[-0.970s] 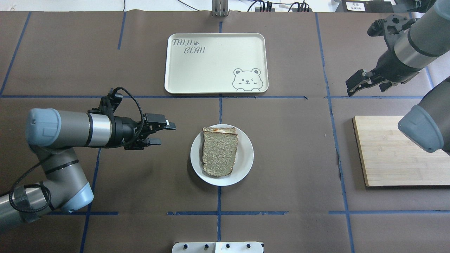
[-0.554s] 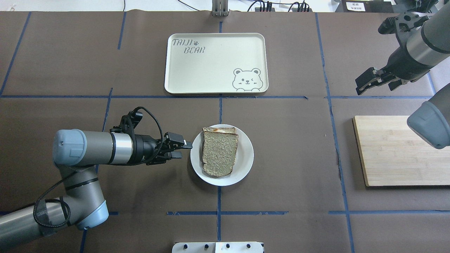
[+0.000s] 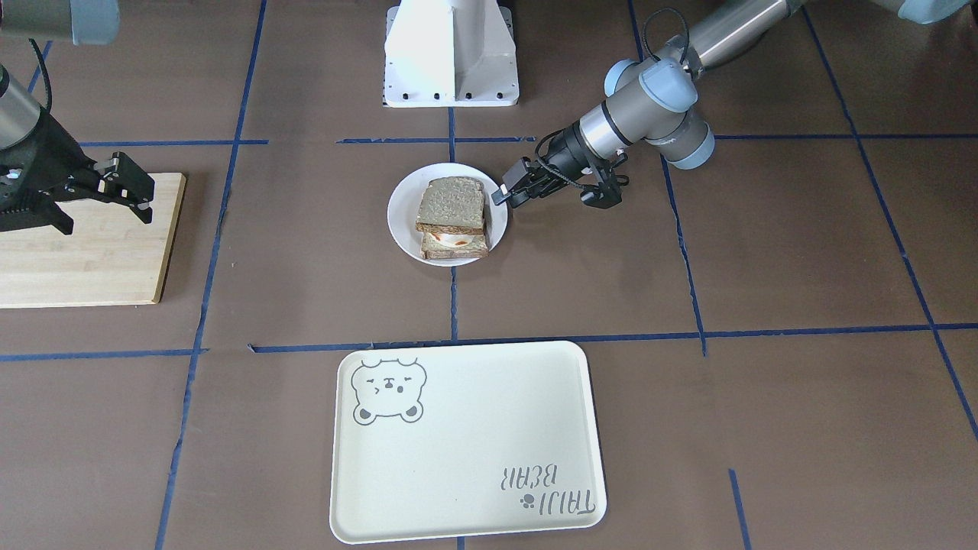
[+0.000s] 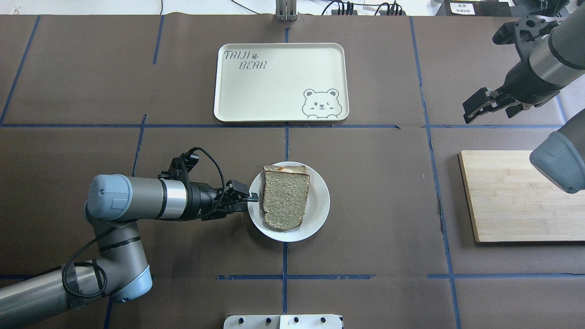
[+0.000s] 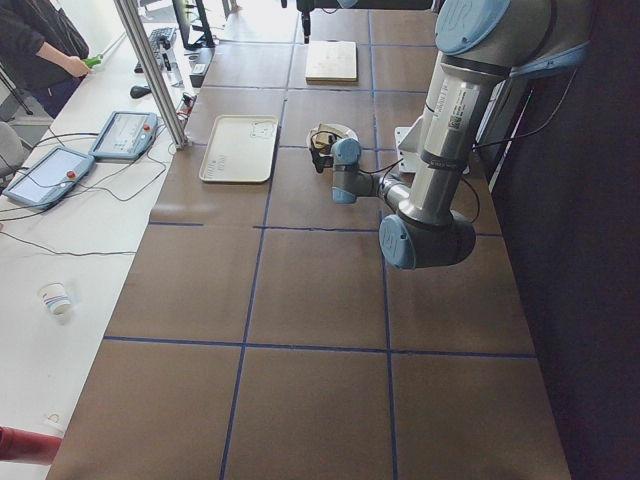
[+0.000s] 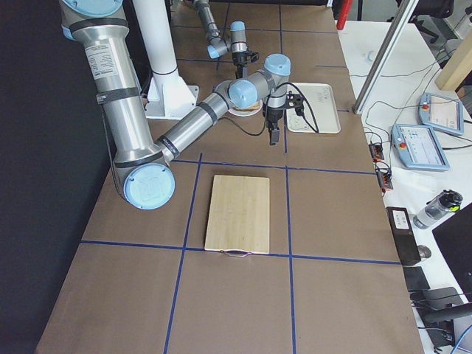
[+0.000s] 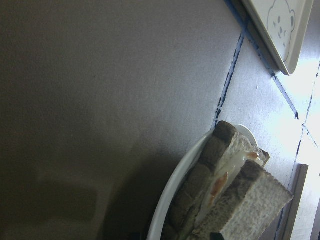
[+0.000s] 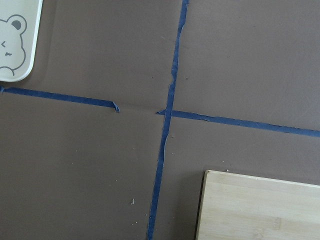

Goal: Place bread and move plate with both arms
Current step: 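Grip the plate rim with the left gripper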

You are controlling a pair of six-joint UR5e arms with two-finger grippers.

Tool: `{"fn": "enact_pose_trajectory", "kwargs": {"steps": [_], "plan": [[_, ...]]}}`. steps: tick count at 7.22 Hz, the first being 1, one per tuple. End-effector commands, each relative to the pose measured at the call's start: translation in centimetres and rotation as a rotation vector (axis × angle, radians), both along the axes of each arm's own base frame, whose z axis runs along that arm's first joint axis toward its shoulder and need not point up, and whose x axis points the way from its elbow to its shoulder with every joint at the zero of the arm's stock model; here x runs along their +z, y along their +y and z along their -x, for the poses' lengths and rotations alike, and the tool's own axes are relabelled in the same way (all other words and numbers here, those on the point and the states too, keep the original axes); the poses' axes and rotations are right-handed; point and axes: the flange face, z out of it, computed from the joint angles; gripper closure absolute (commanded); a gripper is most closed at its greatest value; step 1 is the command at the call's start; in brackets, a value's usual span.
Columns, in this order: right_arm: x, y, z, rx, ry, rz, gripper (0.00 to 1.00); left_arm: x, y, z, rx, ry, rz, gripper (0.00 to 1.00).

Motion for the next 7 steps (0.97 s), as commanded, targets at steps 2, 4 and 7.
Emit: {"fn": "enact_pose_trajectory", "kwargs": {"steps": [2,4,7], "plan": [[0.1,0.0,0.0,0.000,0.003,0.002,0.00,0.1,0.5,-1.6,0.018,-0.010,0.004,0.46],[0.2,0.0,0.0,0.000,0.003,0.003,0.00,-0.1,0.6,-1.8,0.020,-0.009,0.004,0.52],[0.1,-0.1,-0.1,0.004,0.004,0.001,0.00,-0.4,0.1,-2.9,0.020,-0.011,0.007,0.55]]}}
